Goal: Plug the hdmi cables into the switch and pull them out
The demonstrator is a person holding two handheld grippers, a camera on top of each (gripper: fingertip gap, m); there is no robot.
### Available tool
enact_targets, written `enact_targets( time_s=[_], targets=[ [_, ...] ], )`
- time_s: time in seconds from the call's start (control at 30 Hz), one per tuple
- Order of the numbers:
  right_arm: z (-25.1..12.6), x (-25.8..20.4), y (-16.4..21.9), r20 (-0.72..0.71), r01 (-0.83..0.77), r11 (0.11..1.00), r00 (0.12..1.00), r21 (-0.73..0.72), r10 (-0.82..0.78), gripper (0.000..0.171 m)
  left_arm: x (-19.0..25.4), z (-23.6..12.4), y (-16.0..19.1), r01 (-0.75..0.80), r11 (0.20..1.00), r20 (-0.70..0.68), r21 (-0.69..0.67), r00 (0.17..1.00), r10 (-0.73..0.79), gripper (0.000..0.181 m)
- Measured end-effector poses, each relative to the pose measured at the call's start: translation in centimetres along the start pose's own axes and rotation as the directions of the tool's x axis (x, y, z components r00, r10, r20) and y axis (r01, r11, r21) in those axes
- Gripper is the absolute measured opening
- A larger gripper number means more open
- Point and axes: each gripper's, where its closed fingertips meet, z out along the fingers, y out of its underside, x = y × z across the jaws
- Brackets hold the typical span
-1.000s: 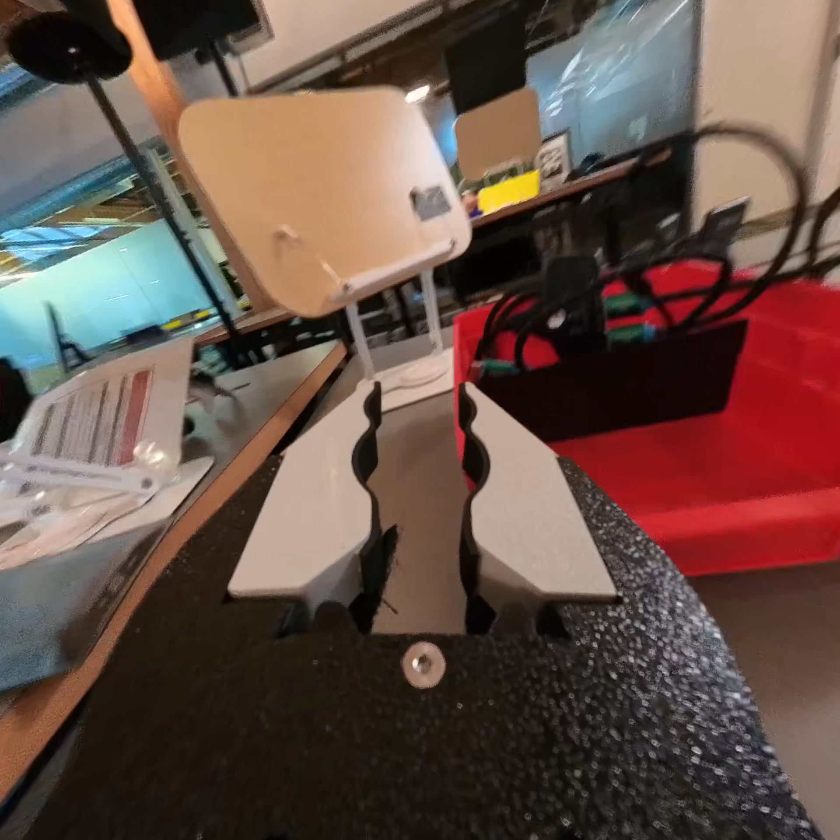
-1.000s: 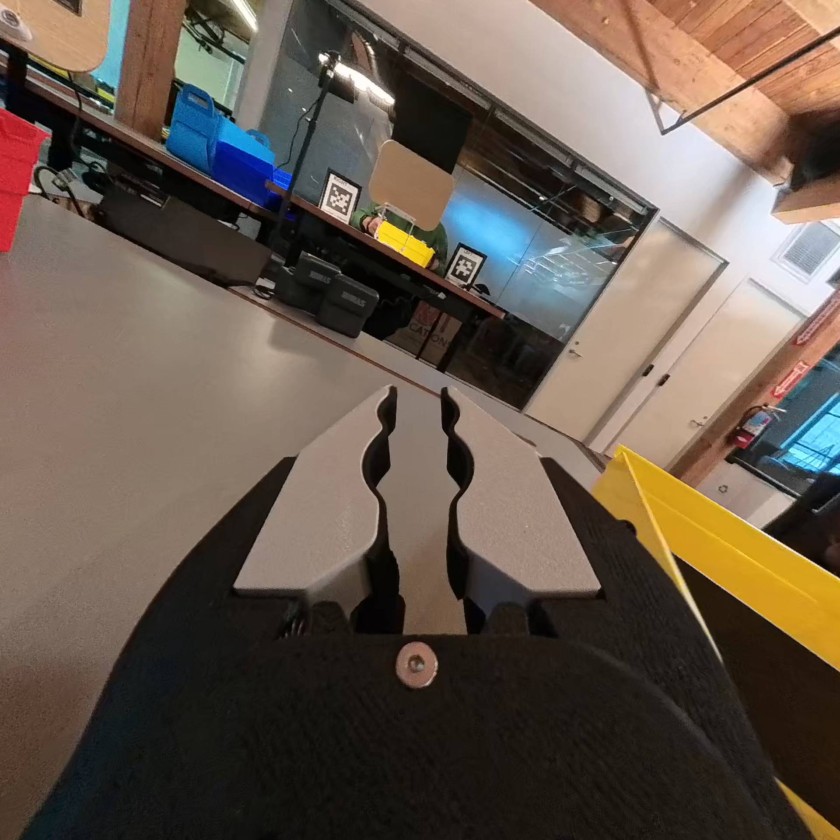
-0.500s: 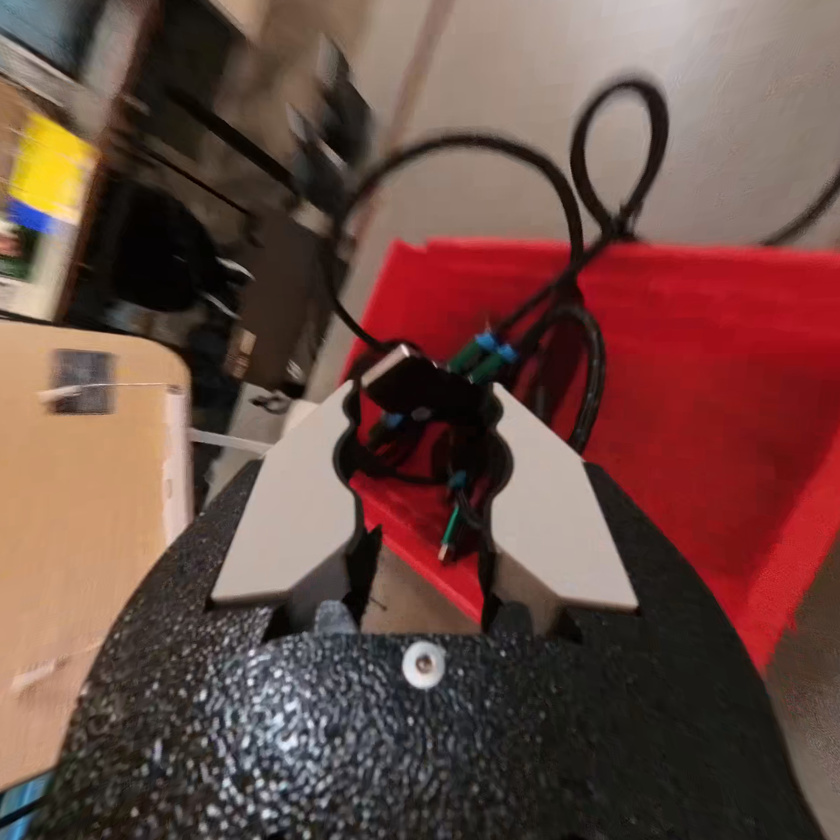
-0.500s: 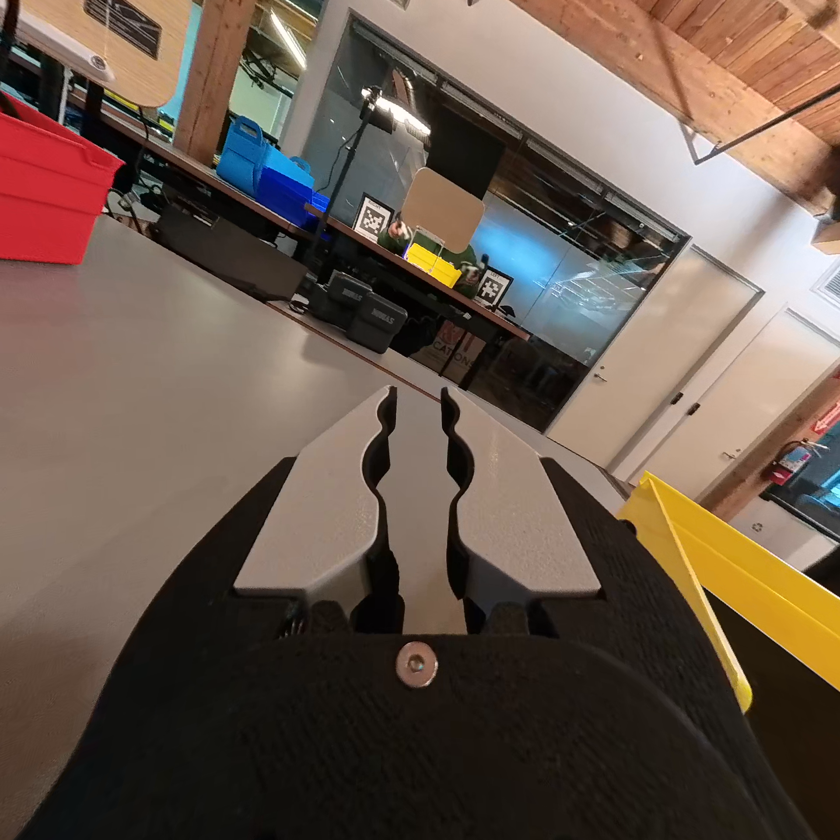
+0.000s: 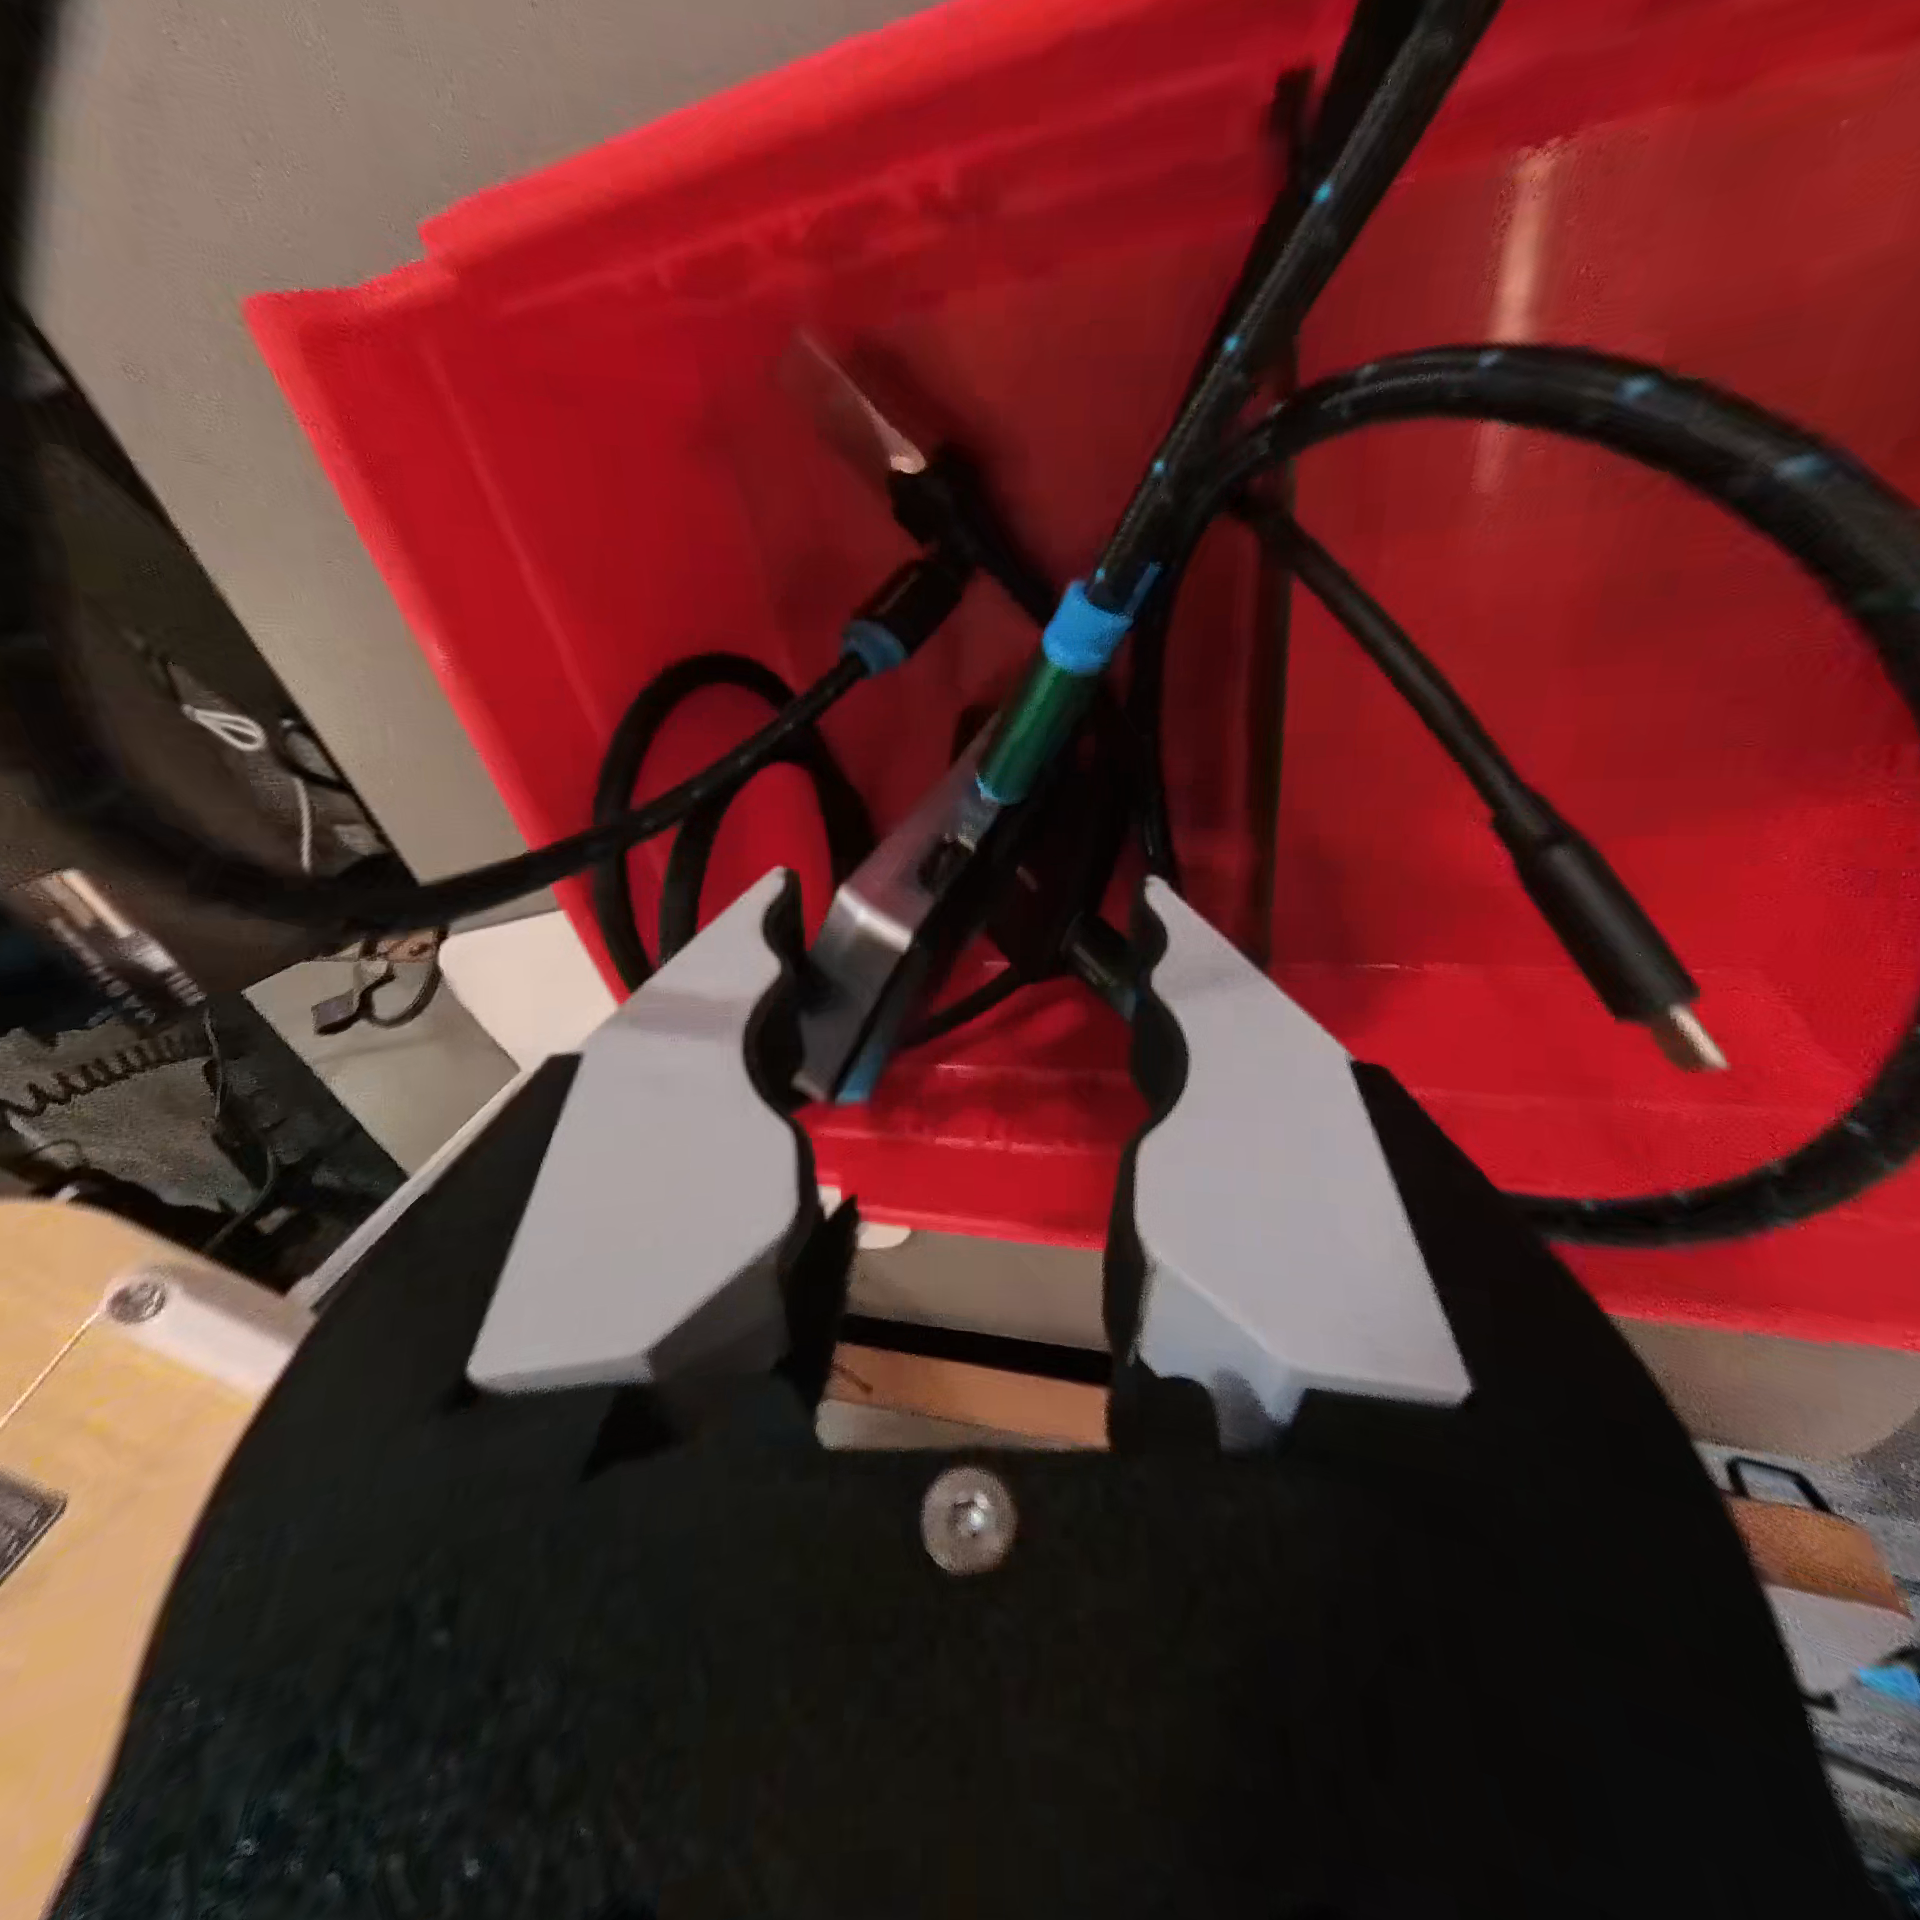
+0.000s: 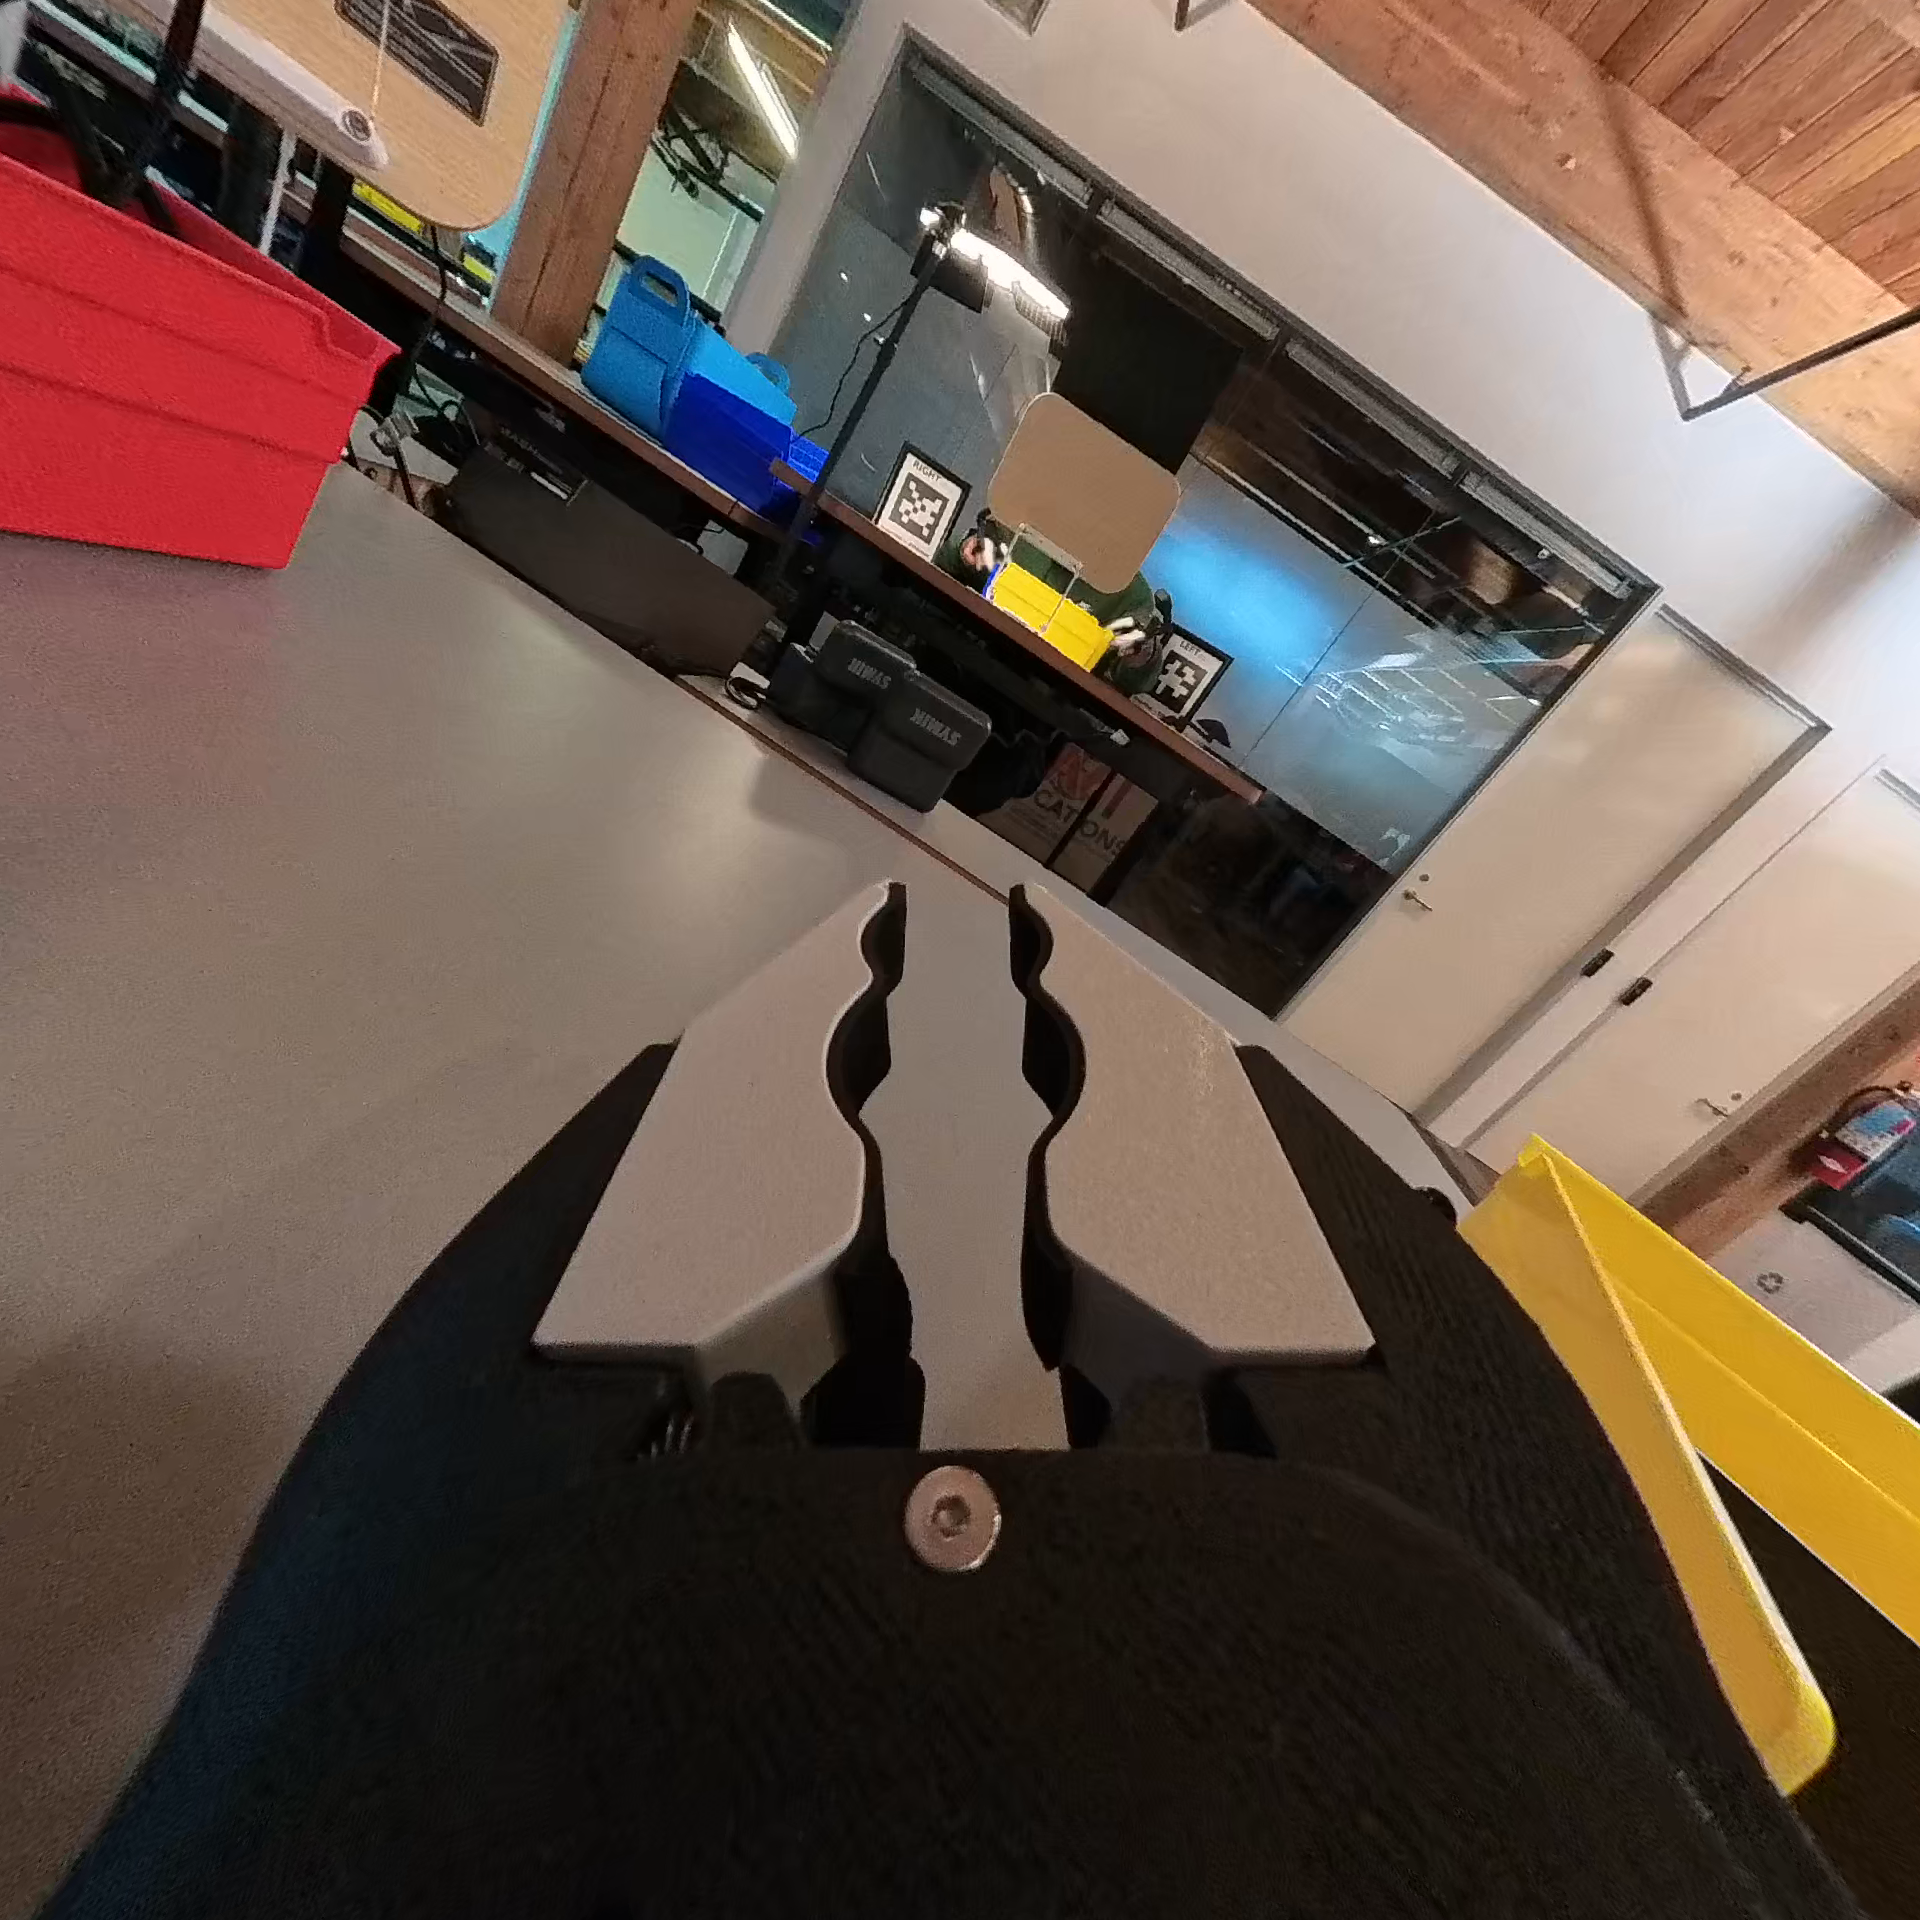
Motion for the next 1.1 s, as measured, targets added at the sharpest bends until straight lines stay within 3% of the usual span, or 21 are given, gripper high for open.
enact_targets(
  time_s=[0.07, 0.23, 0.4, 0.6, 0.83, 0.97, 1.1],
  targets=[
    [0.0, -0.1, 0.0, 0.004, 0.004, 1.000, 1.000, 0.002, -0.004, 0.018, -0.4, 1.1, -0.4, -0.021, 1.000, 0.018, 0.006, 1.000, 0.021, 0.058],
    [0.0, -0.3, 0.0, 0.012, 0.016, 1.000, 1.000, 0.002, -0.016, 0.018, 0.9, 2.5, 0.4, -0.047, 0.994, -0.085, -0.094, 0.996, 0.039, 0.026],
    [0.0, -0.5, -0.1, 0.021, 0.021, 1.000, 1.000, 0.005, -0.021, 0.019, 1.5, 0.7, 1.1, -0.071, 0.985, -0.112, -0.157, 0.992, 0.054, 0.022],
    [0.0, -0.6, -0.1, 0.027, 0.023, 1.000, 0.999, 0.007, -0.023, 0.019, 2.1, -5.7, 0.7, 0.019, 0.990, -0.008, -0.140, 1.000, -0.021, 0.020],
    [0.0, -0.7, -0.2, 0.033, 0.027, 1.000, 0.999, 0.011, -0.027, 0.019, 0.8, -14.6, -0.1, 0.052, 0.995, 0.228, -0.084, 0.973, -0.031, 0.021],
    [0.0, -0.8, -0.2, 0.037, 0.028, 1.000, 0.999, 0.012, -0.028, 0.019, -0.6, -19.4, -0.1, 0.150, 0.988, 0.316, 0.030, 0.937, -0.152, 0.021],
    [0.0, -1.0, -0.2, 0.047, 0.030, 0.999, 0.998, 0.016, -0.031, 0.019, -2.4, -21.4, 0.6, 0.252, 0.950, 0.373, 0.185, 0.876, -0.305, 0.020]
  ],
)
